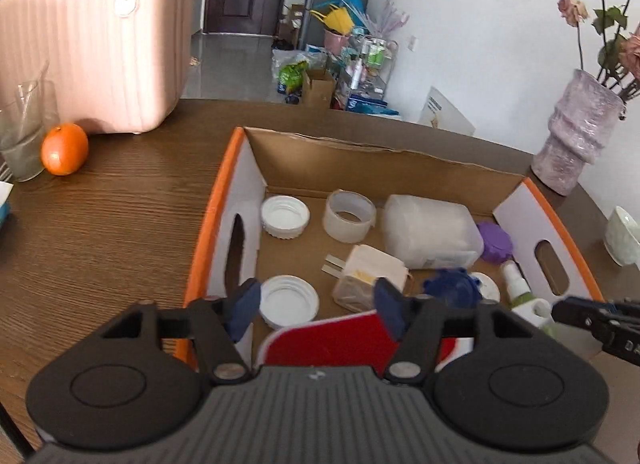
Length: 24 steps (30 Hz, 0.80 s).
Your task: Organize rigid objects
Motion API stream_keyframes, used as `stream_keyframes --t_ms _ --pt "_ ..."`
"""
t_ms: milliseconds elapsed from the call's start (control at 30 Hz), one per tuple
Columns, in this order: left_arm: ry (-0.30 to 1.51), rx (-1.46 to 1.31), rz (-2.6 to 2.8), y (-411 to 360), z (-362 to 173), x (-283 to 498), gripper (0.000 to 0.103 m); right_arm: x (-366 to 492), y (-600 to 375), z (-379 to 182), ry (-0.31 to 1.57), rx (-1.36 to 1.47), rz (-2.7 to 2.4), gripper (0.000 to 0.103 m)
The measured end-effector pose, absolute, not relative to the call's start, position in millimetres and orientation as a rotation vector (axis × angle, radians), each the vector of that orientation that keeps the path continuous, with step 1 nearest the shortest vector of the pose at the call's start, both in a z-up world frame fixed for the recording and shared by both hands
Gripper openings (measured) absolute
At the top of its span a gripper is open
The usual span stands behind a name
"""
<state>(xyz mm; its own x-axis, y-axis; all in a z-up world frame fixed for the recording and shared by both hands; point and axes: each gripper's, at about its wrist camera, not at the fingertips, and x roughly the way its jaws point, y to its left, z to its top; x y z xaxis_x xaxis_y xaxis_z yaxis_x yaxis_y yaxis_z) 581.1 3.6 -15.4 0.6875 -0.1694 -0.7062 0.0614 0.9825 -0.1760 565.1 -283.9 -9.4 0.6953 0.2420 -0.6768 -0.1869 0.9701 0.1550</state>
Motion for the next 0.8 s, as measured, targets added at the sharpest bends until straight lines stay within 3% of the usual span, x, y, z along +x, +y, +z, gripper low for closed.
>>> stream_keyframes --t_ms 167,267,433,800 --pt "0.821 -0.074 -0.124 -6.6 -0.5 583.0 0.077 565.6 -276.3 14.9 0.748 0.017 0.268 0.018" --pt "0.790 -0.045 -0.111 -9.9 16.6 574.2 0.082 562.8 -275.7 36.8 0.721 -0.005 0.274 0.023" --pt "0.723 -0.017 -0.119 -13.6 52.4 550.0 0.089 541.1 -280.8 73.5 0.637 -0.001 0.275 0.051" --pt "0.493 0.042 -0.108 -28.2 137.6 462.5 0.100 457.2 -289.4 149.4 0.447 0.004 0.278 0.056"
